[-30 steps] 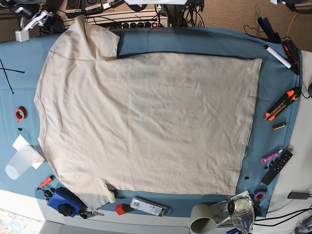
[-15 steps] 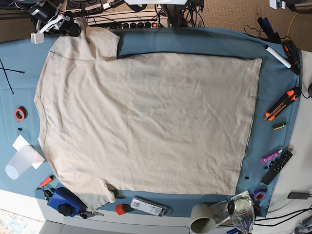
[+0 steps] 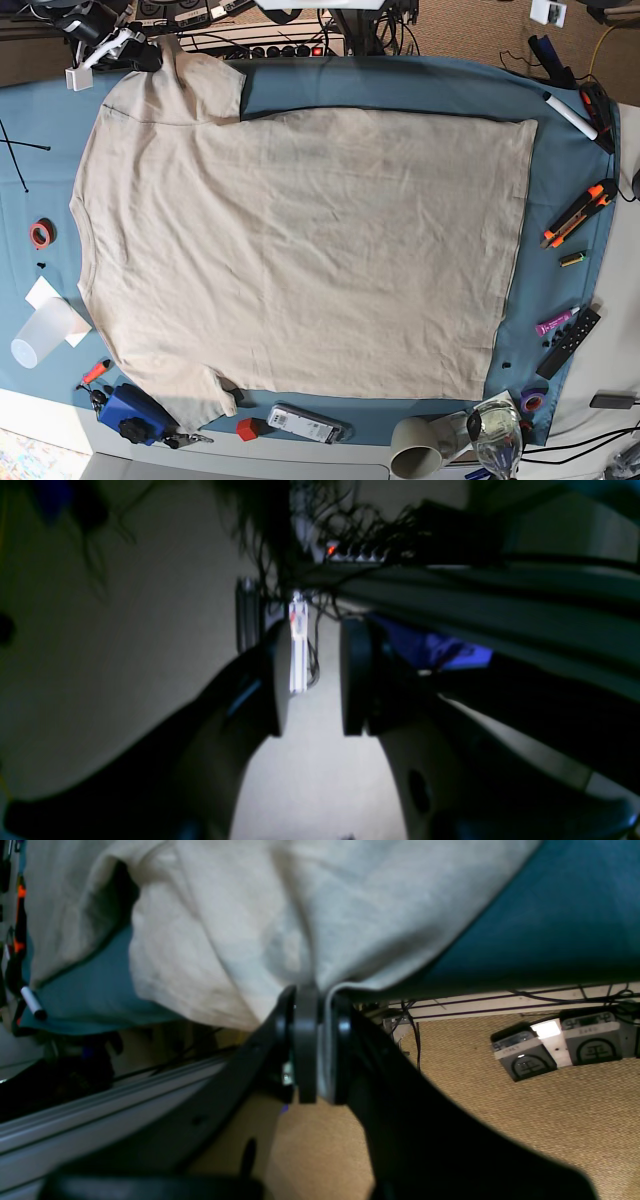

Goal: Fold the T-shirt properly
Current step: 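Lower the left gripper to the other shoulder corner of the beige shirt, then grasp both shoulder edges and pull them apart to stretch the shirt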

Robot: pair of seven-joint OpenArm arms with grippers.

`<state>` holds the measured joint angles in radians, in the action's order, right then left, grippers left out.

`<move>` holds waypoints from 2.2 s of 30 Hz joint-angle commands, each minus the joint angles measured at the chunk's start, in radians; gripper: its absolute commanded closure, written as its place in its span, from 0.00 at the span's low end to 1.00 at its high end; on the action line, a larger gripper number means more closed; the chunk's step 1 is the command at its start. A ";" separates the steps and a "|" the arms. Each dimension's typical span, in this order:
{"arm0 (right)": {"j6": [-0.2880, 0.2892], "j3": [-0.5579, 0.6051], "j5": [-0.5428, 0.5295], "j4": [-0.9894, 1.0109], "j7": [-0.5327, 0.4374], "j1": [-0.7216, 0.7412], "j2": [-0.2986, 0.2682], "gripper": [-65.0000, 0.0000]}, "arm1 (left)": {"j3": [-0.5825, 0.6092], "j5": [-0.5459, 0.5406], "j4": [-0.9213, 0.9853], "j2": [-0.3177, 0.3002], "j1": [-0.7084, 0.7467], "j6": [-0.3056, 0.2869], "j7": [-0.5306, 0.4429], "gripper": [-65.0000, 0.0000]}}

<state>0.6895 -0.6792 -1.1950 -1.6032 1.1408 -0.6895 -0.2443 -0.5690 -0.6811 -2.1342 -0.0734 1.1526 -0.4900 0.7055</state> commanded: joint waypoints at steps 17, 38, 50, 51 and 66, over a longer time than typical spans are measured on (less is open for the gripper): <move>0.009 -0.007 -0.064 -0.012 -0.008 -0.009 -0.013 0.93 | -0.035 0.178 -0.222 0.023 -0.144 0.096 -0.173 0.57; 0.009 -0.007 -0.069 -0.012 0.006 -0.009 -0.013 0.93 | 0.068 0.285 0.079 0.053 -0.507 0.363 -0.139 0.54; 0.009 -0.008 -0.069 -0.012 0.011 -0.009 -0.014 0.93 | 0.068 0.319 0.187 0.053 -0.590 0.382 -0.142 0.54; 0.009 -0.009 -0.068 -0.012 0.011 -0.009 -0.013 0.93 | 0.068 0.314 0.198 0.054 -0.596 0.381 -0.143 0.54; 0.009 -0.009 -0.069 -0.012 0.017 -0.009 -0.013 1.00 | 0.068 0.159 0.392 0.055 -0.649 0.259 -0.003 0.86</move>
<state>0.6895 -0.6792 -1.2392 -1.6032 1.1637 -0.6895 -0.2459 -0.5129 -0.5556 -1.7641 -0.0330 0.4816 -0.2340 0.5564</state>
